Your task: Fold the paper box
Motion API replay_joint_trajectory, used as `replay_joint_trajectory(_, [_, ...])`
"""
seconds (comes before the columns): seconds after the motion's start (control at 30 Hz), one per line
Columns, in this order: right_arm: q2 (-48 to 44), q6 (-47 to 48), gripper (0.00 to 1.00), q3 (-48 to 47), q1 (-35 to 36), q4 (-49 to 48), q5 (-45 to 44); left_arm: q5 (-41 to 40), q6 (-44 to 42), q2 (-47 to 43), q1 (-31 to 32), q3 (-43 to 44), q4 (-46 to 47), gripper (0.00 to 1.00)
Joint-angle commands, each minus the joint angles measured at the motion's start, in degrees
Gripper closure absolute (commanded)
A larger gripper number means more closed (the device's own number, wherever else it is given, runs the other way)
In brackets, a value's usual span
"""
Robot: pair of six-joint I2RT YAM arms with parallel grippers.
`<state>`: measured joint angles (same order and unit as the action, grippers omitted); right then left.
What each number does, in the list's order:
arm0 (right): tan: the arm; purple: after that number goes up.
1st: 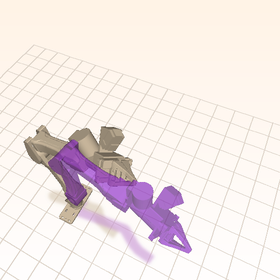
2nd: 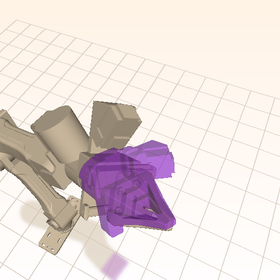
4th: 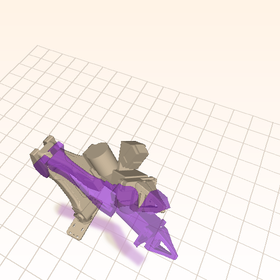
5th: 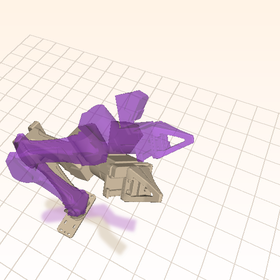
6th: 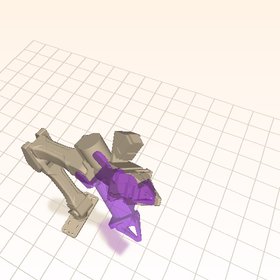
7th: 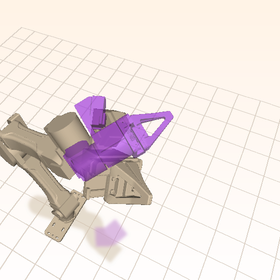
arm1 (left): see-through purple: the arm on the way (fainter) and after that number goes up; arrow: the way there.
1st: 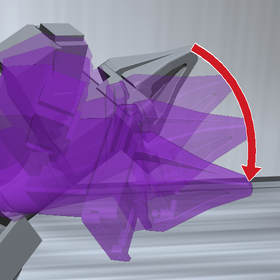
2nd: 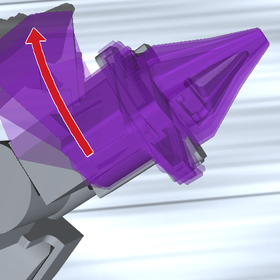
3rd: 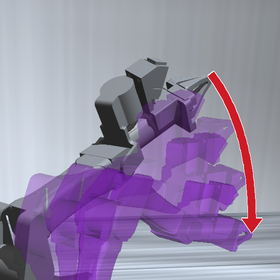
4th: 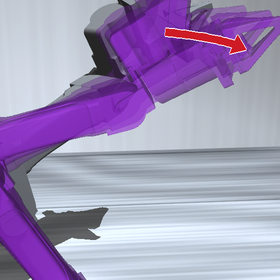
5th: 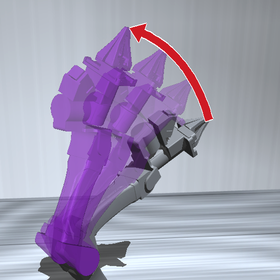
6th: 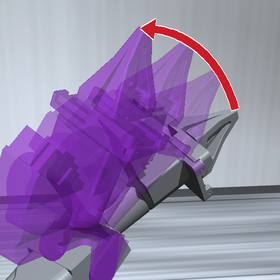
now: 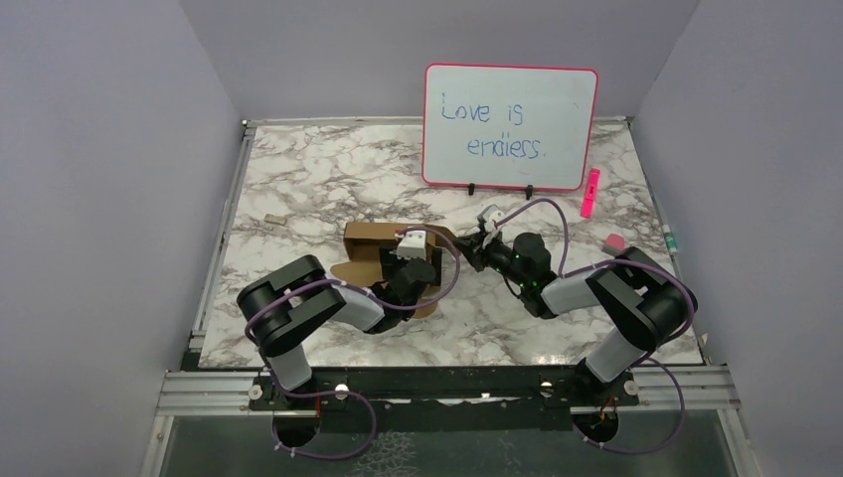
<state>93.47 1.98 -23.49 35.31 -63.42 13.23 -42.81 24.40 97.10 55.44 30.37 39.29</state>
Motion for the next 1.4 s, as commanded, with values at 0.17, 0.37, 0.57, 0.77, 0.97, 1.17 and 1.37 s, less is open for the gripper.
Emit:
replay_joint_trajectory(0.17, [-0.5, 0.1, 0.86, 0.7, 0.4, -1.2, 1.5, -0.6, -2.7, 6.2, -1.2, 3.8, 5.7, 0.12])
replay_joint_trajectory(0.37, [-0.2, 0.2, 0.86, 0.8, 0.4, -1.3, 1.6, 0.4, -3.4, 5.5, -1.9, 3.8, 6.5, 0.16])
replay_joint_trajectory(0.57, [-0.2, 0.3, 0.86, 0.7, 0.4, -1.4, 1.7, 6.6, -5.1, 2.5, -0.7, 1.6, 8.9, 0.15])
replay_joint_trajectory(0.77, [-0.1, 0.2, 0.86, 0.5, 0.4, -1.2, 1.8, 5.3, -5.1, 3.0, -0.7, 2.1, 8.8, 0.12])
replay_joint_trajectory(0.97, [0.4, 0.7, 0.60, 0.0, 0.4, -2.1, -0.5, 4.3, -4.9, 2.5, -0.8, 1.5, 8.8, 0.12])
replay_joint_trajectory(1.17, [1.7, 0.8, 0.50, -0.9, 0.4, -3.0, -5.3, 4.2, -4.4, -0.2, -0.9, -0.8, 8.7, 0.12])
replay_joint_trajectory(1.37, [3.8, -0.3, 0.48, -1.6, 0.4, -4.3, -7.8, 5.4, -3.3, -2.7, -0.9, -2.7, 8.2, 0.12])
